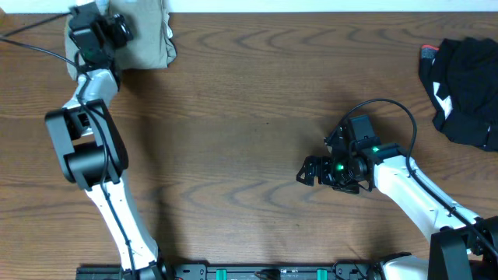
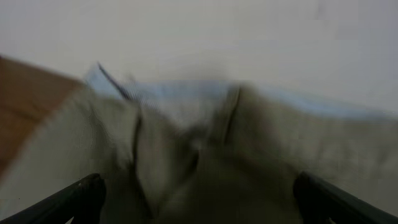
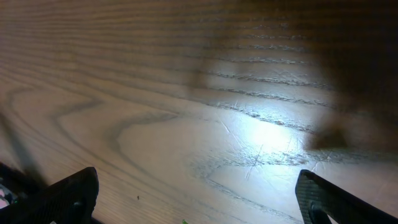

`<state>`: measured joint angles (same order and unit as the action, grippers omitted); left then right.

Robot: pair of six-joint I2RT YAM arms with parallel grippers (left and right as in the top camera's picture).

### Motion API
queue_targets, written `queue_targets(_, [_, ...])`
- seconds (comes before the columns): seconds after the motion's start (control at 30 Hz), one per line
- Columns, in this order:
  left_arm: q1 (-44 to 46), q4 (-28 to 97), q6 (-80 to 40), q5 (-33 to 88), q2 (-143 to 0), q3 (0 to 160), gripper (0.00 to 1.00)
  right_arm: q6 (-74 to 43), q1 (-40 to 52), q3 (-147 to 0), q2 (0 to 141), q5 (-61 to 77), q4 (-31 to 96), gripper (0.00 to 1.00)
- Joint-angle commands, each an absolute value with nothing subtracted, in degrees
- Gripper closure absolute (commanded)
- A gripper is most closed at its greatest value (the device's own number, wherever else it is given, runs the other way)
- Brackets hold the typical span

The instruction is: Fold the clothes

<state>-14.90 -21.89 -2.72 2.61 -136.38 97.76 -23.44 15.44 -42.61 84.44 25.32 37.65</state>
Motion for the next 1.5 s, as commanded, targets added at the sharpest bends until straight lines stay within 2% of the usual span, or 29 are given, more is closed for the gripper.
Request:
queue_targets(0.0, [-14.7,-22.4,-2.2,2.6,-136.1,97.8,0.02,-23.2,15.1,-42.5,83.7,26.0,37.7,0.01])
queue_targets(0.33, [-10.5,-26.2,-5.2,11.2,-128.6,97.8,0.02,-23.1,15.1,-42.5,83.7,25.9,38.5,0.01])
queue_targets(0.6, [-6.6,-25.8,-4.5,10.9,-130.8,97.8,0.02,-23.1,15.1,-42.5,83.7,25.9,38.8,0.01])
queue_targets(0.83, [-6.5,-26.1,-4.5,4.8,-136.0,97.8,0.02,-23.0,15.1,-42.5,83.7,25.7,38.8,0.01])
queue_targets(1.13, [-6.4,-24.8,-4.6,5.0,-139.5,97.8,0.02,-22.6,15.1,-42.5,83.7,25.7,39.0,0.01])
queue_targets(1.47, [-6.3,-24.2,-7.6,8.6,-125.1,97.8,0.02,-22.6,14.9,-42.6,83.7,25.0,38.3,0.01])
